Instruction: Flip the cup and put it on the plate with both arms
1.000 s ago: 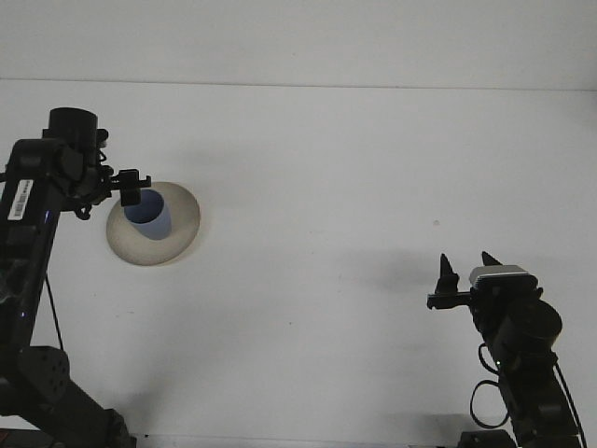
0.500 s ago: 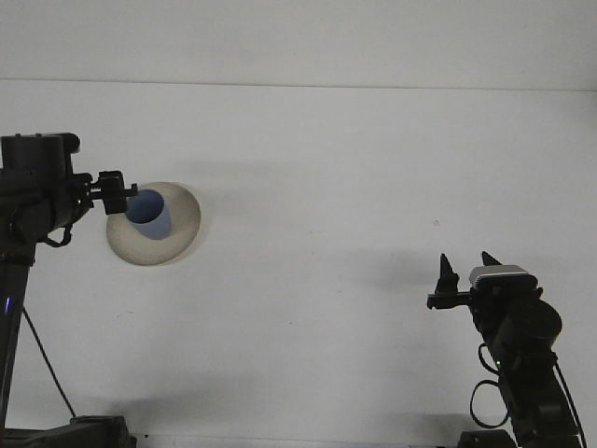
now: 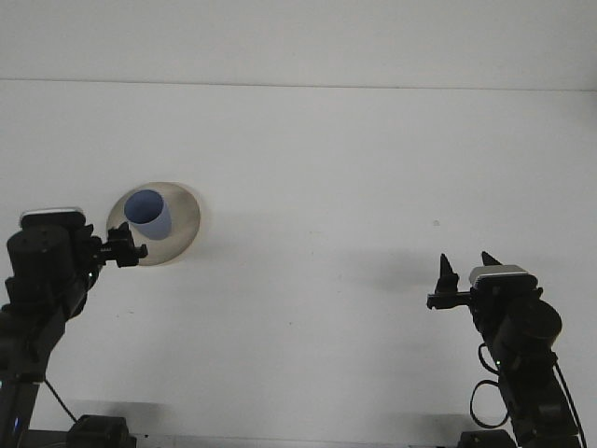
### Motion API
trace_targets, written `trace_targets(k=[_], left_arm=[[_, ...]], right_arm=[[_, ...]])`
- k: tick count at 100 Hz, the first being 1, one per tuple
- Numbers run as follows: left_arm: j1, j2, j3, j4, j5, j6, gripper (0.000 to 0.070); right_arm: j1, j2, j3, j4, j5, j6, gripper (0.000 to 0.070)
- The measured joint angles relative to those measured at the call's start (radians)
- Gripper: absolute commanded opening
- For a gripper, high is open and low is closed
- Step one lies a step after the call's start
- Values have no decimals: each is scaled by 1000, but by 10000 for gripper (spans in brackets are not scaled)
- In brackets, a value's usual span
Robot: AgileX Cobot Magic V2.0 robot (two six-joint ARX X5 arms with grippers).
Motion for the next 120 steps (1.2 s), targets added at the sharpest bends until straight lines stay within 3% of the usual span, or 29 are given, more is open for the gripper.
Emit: trace_targets(k=[30,50,111,120], left_arm=[[0,-299,-332,224,15,15,399],[0,-423,-425,252,25,33,399],[-2,-423,-496,310,41,32,388],[-2,-423,-496,303,41,32,373]], right_arm=[[0,0,0,0,0,0,497],[0,0,0,0,0,0,496],[0,0,0,0,0,0,495],[0,0,0,0,0,0,447]])
